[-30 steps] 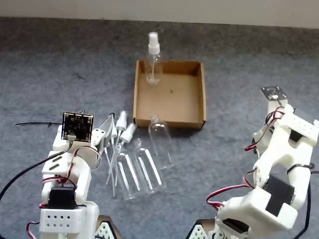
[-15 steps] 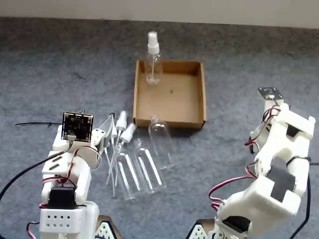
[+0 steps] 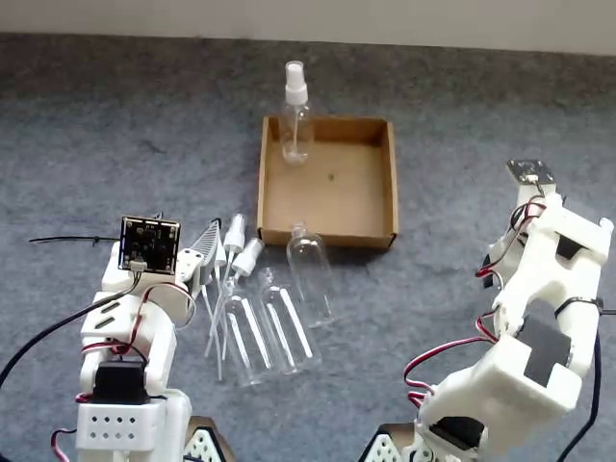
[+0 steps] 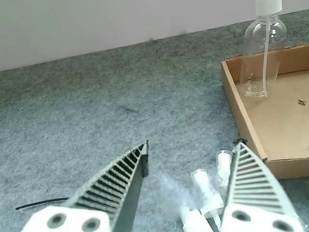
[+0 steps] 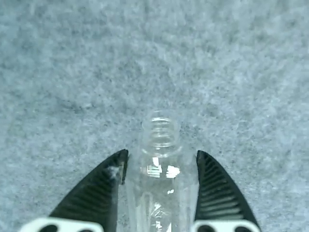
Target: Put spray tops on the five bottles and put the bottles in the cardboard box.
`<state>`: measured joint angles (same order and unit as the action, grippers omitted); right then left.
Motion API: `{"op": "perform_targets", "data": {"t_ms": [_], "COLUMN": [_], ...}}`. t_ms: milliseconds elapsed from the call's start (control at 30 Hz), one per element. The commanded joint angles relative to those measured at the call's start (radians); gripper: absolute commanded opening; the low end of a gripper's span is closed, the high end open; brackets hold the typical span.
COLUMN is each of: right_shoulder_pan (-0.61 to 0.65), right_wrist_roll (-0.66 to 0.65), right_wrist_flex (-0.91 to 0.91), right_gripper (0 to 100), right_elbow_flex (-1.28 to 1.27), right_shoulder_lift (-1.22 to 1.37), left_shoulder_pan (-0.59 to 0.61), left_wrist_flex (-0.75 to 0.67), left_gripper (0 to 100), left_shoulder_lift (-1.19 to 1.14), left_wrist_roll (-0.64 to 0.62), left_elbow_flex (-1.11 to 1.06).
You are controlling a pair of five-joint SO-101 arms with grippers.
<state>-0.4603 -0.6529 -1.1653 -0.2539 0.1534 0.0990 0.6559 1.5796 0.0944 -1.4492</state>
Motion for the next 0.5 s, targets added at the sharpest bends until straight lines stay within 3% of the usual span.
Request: {"op": "perform_targets", "data": {"t_ms": [0, 100, 467], "right_shoulder_pan": [-0.001, 0.008, 0.008], "right_wrist_roll": [-0.017, -0.071, -0.123], "right_wrist_flex": [-0.004, -0.059, -0.064], "right_gripper": [13.8, 18.9, 19.5], "right_elbow_flex": [0.050, 0.050, 0.002], "right_shoulder_lift": [-0.007, -0.002, -0.001], "left_shoulder_pan": [-0.018, -0.018, -0.018], "left_wrist_flex": [-0.017, -0.017, -0.015], "left_gripper": [25, 25, 25], "left_shoulder_lift": [0.002, 0.002, 0.002], "left_wrist_roll": [-0.009, -0.009, -0.009], "left_elbow_flex": [0.007, 0.007, 0.007]}}
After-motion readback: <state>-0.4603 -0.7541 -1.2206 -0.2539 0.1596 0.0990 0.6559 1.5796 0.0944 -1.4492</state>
